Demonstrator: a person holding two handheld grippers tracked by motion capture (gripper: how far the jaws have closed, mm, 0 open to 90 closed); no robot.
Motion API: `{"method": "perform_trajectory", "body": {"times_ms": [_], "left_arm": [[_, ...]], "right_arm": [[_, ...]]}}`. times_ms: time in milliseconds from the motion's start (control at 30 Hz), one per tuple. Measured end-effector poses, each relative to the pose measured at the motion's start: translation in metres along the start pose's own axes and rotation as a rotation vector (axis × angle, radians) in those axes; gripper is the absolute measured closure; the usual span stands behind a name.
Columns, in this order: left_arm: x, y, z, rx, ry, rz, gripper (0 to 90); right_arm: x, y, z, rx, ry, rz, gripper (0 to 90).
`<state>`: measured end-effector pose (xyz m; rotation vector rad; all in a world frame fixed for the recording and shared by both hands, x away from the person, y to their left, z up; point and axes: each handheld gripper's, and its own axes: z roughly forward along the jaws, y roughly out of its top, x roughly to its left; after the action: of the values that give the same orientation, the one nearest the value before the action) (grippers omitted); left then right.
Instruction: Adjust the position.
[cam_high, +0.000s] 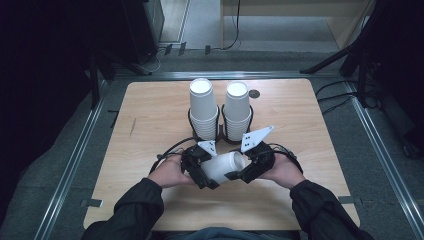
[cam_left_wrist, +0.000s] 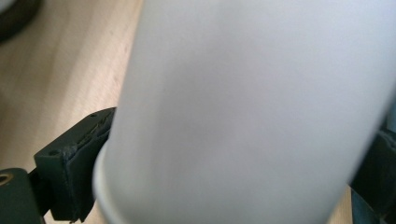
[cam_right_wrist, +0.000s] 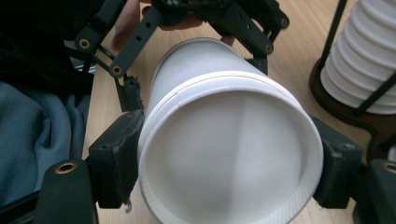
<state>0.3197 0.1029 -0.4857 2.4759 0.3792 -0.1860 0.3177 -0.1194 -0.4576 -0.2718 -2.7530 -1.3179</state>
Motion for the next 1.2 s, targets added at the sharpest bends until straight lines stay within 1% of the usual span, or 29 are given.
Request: {"method": "perform_trajectory", "body": {"times_ms": [67, 100, 133, 167, 200, 267, 300, 400, 433, 467, 500, 533, 600, 633, 667, 733, 767, 833, 867, 900, 933, 967, 1000, 1033, 1067, 1100, 1200], "left_arm": [[0.000, 0.000, -0.004, -0.030, 0.006, -0.005, 0.0], [0.001, -0.001, -0.007, -0.047, -0.004, -0.005, 0.0], [0.001, -0.001, -0.009, -0.063, -0.012, -0.003, 0.0], [0.001, -0.002, -0.011, -0.082, -0.016, -0.005, 0.0], [0.001, -0.003, -0.013, -0.094, -0.012, 0.001, 0.0], [0.002, -0.004, -0.016, -0.116, -0.012, -0.007, 0.0], [0.002, -0.004, -0.018, -0.132, -0.010, -0.020, 0.0], [0.004, -0.006, -0.022, -0.160, -0.003, -0.033, 0.0], [0.004, -0.007, -0.024, -0.173, -0.005, -0.045, 0.0], [0.005, -0.008, -0.026, -0.184, -0.011, -0.048, 0.0], [0.005, -0.009, -0.028, -0.193, -0.032, -0.050, 0.0], [0.005, -0.009, -0.030, -0.206, -0.028, -0.043, 0.0], [0.006, -0.010, -0.033, -0.226, -0.021, -0.055, 0.0], [0.005, -0.011, -0.034, -0.246, -0.013, -0.057, 0.0], [0.006, -0.011, -0.036, -0.251, -0.013, -0.053, 0.0], [0.006, -0.012, -0.038, -0.277, 0.001, -0.052, 0.0], [0.006, -0.013, -0.038, -0.289, 0.008, -0.059, 0.0], [0.007, -0.014, -0.039, -0.320, 0.025, -0.061, 0.0], [0.007, -0.014, -0.040, -0.327, 0.023, -0.063, 0.0], [0.008, -0.015, -0.040, -0.343, 0.016, -0.065, 0.0], [0.008, -0.015, -0.039, -0.356, 0.002, -0.067, 0.0], [0.008, -0.015, -0.039, -0.360, -0.001, -0.062, 0.0], [0.007, -0.014, -0.038, -0.360, -0.001, -0.055, 0.0], [0.006, -0.013, -0.037, -0.361, -0.009, -0.049, 0.0], [0.006, -0.013, -0.035, -0.367, -0.017, -0.054, 0.0], [0.005, -0.011, -0.033, -0.364, -0.024, -0.047, 0.0], [0.004, -0.008, -0.027, -0.349, -0.029, -0.040, 0.0]], "right_arm": [[-0.001, -0.001, -0.002, -0.004, -0.007, 0.004, 23.7], [-0.001, -0.001, -0.003, -0.004, -0.012, 0.004, 23.7], [-0.002, -0.002, -0.004, -0.006, -0.001, 0.010, 23.7], [-0.002, -0.002, -0.004, -0.007, 0.004, 0.011, 23.6], [-0.002, -0.002, -0.005, -0.007, -0.002, 0.013, 23.6], [-0.003, -0.003, -0.007, -0.014, 0.000, 0.017, 23.6], [-0.003, -0.003, -0.008, -0.021, -0.004, 0.017, 23.6], [-0.004, -0.004, -0.012, -0.031, -0.014, 0.031, 23.6], [-0.004, -0.004, -0.014, -0.033, -0.018, 0.034, 23.6], [-0.004, -0.005, -0.015, -0.034, -0.014, 0.039, 23.6], [-0.004, -0.005, -0.016, -0.033, -0.013, 0.043, 23.6], [-0.004, -0.006, -0.018, -0.036, -0.013, 0.044, 23.6], [-0.004, -0.006, -0.020, -0.040, -0.021, 0.046, 23.7], [-0.004, -0.007, -0.022, -0.044, -0.026, 0.048, 23.6], [-0.004, -0.007, -0.024, -0.053, -0.031, 0.056, 23.6], [-0.005, -0.007, -0.028, -0.071, -0.037, 0.059, 23.6], [-0.005, -0.007, -0.029, -0.080, -0.038, 0.063, 23.6], [-0.005, -0.006, -0.034, -0.119, -0.031, 0.076, 23.7], [-0.005, -0.005, -0.036, -0.137, -0.026, 0.075, 23.7], [-0.005, -0.005, -0.037, -0.144, -0.029, 0.076, 23.7], [-0.004, -0.003, -0.038, -0.152, -0.034, 0.074, 23.7], [-0.004, -0.002, -0.039, -0.167, -0.034, 0.071, 23.7], [-0.003, -0.001, -0.039, -0.170, -0.036, 0.072, 23.7], [-0.003, 0.000, -0.039, -0.174, -0.039, 0.070, 23.7], [-0.002, 0.001, -0.038, -0.178, -0.038, 0.070, 23.7], [-0.002, 0.002, -0.037, -0.180, -0.041, 0.065, 23.7], [-0.001, 0.004, -0.035, -0.191, -0.033, 0.067, 23.7]]}}
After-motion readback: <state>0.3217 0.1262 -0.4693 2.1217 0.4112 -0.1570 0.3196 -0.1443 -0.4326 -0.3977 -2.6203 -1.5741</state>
